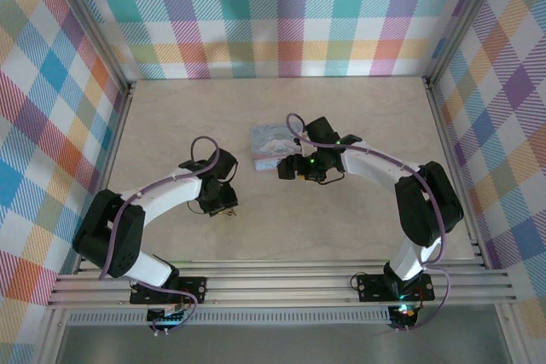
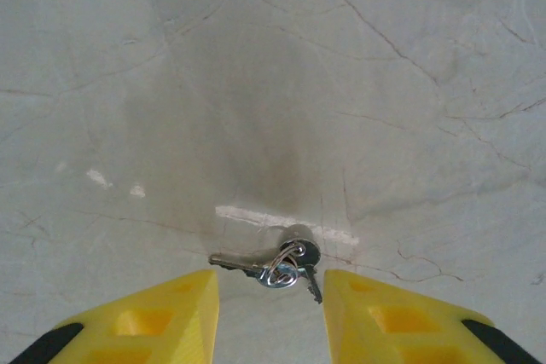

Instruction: Unlock a padlock with a key

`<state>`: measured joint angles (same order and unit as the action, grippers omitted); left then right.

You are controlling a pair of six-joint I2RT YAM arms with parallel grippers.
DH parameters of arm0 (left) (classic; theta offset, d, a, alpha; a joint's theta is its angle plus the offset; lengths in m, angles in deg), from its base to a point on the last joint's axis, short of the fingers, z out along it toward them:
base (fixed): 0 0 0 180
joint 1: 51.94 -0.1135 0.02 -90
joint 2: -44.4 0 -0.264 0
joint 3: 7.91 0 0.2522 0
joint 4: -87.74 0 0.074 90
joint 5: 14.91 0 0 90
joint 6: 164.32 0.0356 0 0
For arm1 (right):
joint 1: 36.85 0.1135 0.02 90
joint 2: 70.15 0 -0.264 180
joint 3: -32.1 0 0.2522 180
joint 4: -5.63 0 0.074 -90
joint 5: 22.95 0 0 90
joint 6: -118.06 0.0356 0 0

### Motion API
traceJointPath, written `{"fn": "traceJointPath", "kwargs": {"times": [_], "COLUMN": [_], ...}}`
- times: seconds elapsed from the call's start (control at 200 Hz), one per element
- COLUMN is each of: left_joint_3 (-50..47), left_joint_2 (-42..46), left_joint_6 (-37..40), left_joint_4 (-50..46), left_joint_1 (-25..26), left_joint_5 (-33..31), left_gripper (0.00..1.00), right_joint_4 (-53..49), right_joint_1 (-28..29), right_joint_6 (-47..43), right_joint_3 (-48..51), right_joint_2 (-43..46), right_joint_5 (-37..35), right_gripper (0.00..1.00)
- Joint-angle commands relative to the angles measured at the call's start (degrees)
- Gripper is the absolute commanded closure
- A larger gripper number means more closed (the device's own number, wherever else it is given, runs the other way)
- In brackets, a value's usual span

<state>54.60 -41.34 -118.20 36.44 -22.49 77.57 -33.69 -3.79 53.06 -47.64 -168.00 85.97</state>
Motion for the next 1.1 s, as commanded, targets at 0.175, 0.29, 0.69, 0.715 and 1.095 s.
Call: {"fn": "traceJointPath", "kwargs": {"times": [0.175,0.29,0.69,0.715,1.095], "left_joint_3": [1.77,0.58,2.41,2.62,1.32], "left_joint_2": [-4.39,-4.83,-6.56,-6.43,-2.31], "left_joint_6": [-0.74,-1.92,1.54,1.83,4.52], "left_joint_4": [-3.33,-1.85,-0.48,-0.75,-0.28], "left_joint_1": [2.62,3.50,3.76,3.77,3.75], "left_joint_5": [-2.10,-2.13,-1.27,-1.50,-5.24], "left_gripper": [0.68,0.74,0.87,0.87,0.58], "right_joint_4": [1.56,3.84,4.87,5.50,8.29], "right_joint_1": [0.34,0.34,0.35,0.33,1.80], "right_joint_6": [0.61,1.93,1.81,2.22,4.92], "right_joint_3": [1.02,2.47,10.60,11.58,17.52], "right_joint_2": [0.24,2.28,7.95,8.54,11.05], "right_joint_5": [3.33,3.32,-0.10,-0.25,-0.54], "right_gripper": [0.22,0.22,0.21,0.21,0.22]}}
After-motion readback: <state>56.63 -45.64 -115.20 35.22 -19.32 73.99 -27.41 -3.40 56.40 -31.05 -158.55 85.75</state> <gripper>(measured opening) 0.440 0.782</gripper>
